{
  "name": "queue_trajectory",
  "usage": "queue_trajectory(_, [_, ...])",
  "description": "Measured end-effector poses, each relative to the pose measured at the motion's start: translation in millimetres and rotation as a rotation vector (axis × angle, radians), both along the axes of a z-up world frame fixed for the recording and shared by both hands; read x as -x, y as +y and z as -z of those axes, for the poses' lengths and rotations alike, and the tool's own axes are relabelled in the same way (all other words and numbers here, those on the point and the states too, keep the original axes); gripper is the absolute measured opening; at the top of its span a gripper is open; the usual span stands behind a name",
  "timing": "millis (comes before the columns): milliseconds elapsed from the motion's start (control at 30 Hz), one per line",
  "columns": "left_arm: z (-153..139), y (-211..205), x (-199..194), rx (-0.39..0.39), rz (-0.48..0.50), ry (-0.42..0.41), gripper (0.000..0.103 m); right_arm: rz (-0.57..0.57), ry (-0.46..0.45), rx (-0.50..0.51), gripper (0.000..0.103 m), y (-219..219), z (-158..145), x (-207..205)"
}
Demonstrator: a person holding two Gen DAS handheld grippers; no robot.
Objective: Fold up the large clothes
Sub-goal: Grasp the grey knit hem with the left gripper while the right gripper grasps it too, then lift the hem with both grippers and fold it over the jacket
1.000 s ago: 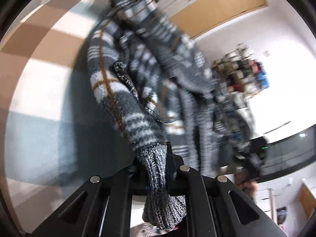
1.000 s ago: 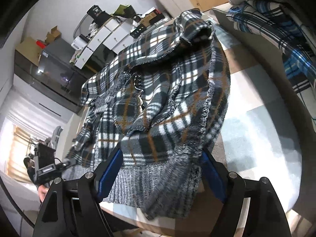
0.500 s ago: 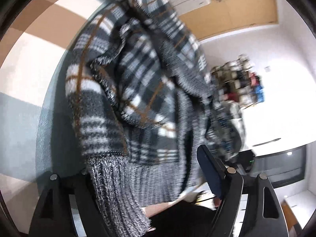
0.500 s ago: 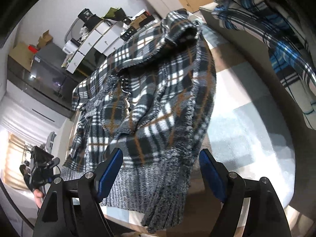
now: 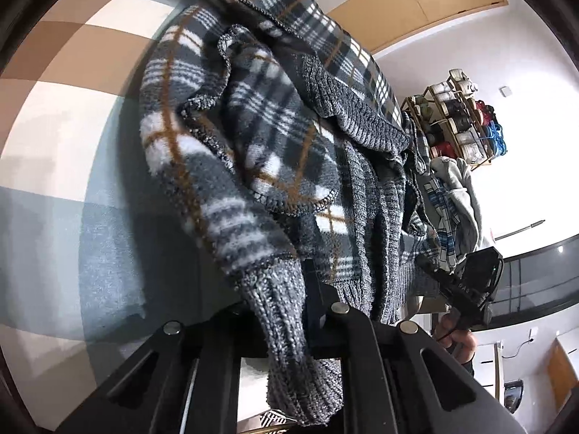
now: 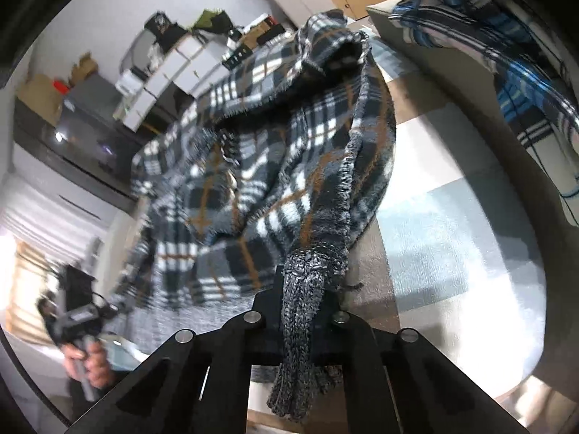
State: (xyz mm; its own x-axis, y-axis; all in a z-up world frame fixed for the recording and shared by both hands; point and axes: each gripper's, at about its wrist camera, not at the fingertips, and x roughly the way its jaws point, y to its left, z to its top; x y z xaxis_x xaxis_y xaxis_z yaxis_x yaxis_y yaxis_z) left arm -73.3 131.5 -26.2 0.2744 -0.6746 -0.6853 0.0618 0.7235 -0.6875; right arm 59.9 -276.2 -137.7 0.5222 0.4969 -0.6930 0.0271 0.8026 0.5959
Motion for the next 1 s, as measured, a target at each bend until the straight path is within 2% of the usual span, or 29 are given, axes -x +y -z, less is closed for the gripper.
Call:
queue_trajectory(100, [-1, 3, 4, -0.006, 0.003, 0.0, 0.005, 0.043, 0.006, -0.106, 0.007, -13, 0, 3])
queue_trajectory(200, [-1, 6, 11, 0.036, 0.003, 0.013, 0.005, 0.116, 0.007, -0.201, 0.007, -30, 2, 14])
queue_trajectory(267, [-6, 5, 13, 0.046, 0.021, -0.013, 0.005, 0.123, 0.007, -0.224, 0.007, -33, 3, 18])
queue_trajectory(400, [-7, -1, 11, 0.028, 0.03, -0.021, 0.005, 0.004, -0.01, -0.279, 0.01, -15, -1, 16])
queue_trajectory(600, [-5, -4, 6, 0.014, 0.028, -0.009, 0.005, -0.081, -0.047, -0.163, 0.011, 21, -25, -18])
queue_trajectory(700, [-6, -3, 7, 0.017, 0.027, -0.011, 0.005, -0.082, -0.019, -0.135, 0.008, 35, -49, -47])
queue_trajectory(833, [-5, -3, 5, 0.024, 0.031, -0.006, 0.005, -0.038, -0.009, -0.181, 0.007, 45, -88, -79])
queue_trajectory(933, [-4, -3, 4, 0.012, 0.034, 0.001, 0.005, 0.023, 0.036, -0.21, 0.007, 43, -93, -94])
queue_trajectory(1000, [-3, -4, 4, 0.007, 0.037, 0.005, 0.005, 0.017, 0.065, -0.172, 0.008, 46, -87, -97])
